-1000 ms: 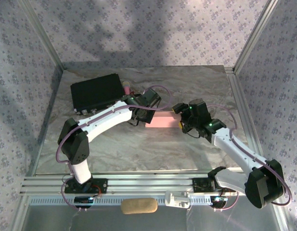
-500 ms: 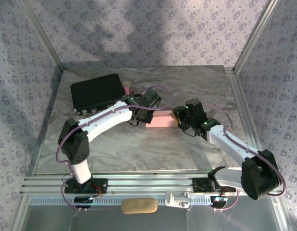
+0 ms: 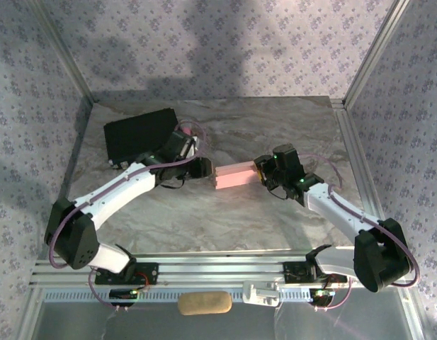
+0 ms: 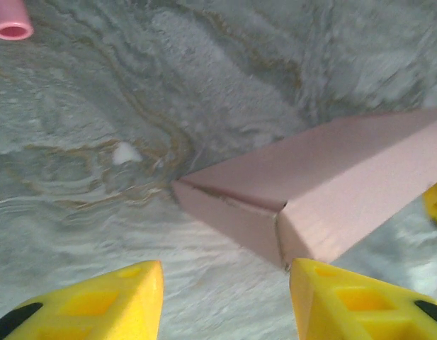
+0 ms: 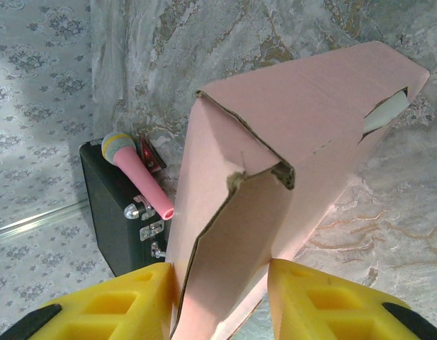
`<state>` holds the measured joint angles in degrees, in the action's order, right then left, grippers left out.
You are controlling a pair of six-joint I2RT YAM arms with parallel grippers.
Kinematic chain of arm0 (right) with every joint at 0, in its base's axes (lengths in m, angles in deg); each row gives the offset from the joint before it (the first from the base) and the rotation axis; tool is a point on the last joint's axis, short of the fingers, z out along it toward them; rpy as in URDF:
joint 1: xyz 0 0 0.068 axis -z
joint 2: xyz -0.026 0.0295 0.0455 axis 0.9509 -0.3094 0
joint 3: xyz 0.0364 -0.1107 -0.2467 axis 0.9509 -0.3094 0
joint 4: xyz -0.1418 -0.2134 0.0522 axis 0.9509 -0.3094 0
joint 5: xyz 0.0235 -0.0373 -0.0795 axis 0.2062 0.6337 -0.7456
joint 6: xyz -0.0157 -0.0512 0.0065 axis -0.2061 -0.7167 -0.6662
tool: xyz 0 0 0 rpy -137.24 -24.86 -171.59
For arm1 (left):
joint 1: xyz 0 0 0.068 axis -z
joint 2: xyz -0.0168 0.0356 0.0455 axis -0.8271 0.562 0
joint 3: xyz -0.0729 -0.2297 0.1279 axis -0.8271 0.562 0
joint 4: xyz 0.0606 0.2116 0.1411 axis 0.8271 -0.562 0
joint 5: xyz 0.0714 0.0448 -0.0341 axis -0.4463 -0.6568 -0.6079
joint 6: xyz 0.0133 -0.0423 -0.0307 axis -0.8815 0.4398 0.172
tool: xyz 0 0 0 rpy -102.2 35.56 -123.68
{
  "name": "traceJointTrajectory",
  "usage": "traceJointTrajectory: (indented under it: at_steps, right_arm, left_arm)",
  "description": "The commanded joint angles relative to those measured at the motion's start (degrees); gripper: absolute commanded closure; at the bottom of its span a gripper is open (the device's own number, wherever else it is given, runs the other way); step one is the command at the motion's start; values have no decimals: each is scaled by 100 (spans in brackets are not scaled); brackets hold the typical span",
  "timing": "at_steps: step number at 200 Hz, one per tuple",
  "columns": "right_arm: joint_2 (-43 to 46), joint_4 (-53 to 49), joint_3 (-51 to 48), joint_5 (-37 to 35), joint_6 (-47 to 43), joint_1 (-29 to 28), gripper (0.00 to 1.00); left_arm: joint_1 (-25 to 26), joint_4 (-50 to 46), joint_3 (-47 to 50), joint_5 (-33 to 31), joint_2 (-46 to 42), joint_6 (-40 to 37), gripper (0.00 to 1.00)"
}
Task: Fold the paper box
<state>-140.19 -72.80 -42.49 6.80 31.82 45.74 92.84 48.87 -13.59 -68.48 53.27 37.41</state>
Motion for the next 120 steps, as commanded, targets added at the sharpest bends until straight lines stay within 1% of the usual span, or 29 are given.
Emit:
traceJointTrajectory:
  at_steps: [1,13,21,71,97,120]
  right_arm:
    - [-138,-383,50,-75,28,20,61]
    - [-144,-384,56,-65,29,22,61]
    - [-146,-392,70,-63,16,18,61]
    - [-146,-404,87,-29,8,33,61]
    - [-151,-392,84,-27,29,37,62]
    - [-162,-400,95,-18,20,34,62]
  left_arm:
    - [-70,1298,246,894,27,805,52]
    - [-82,1602,309,1003,94,969,59]
    - [-74,1761,338,1073,159,1044,60]
    - [38,2178,533,1196,282,1217,59]
    - [111,2151,609,1192,370,1217,60]
    - [141,2015,736,1021,334,1173,61]
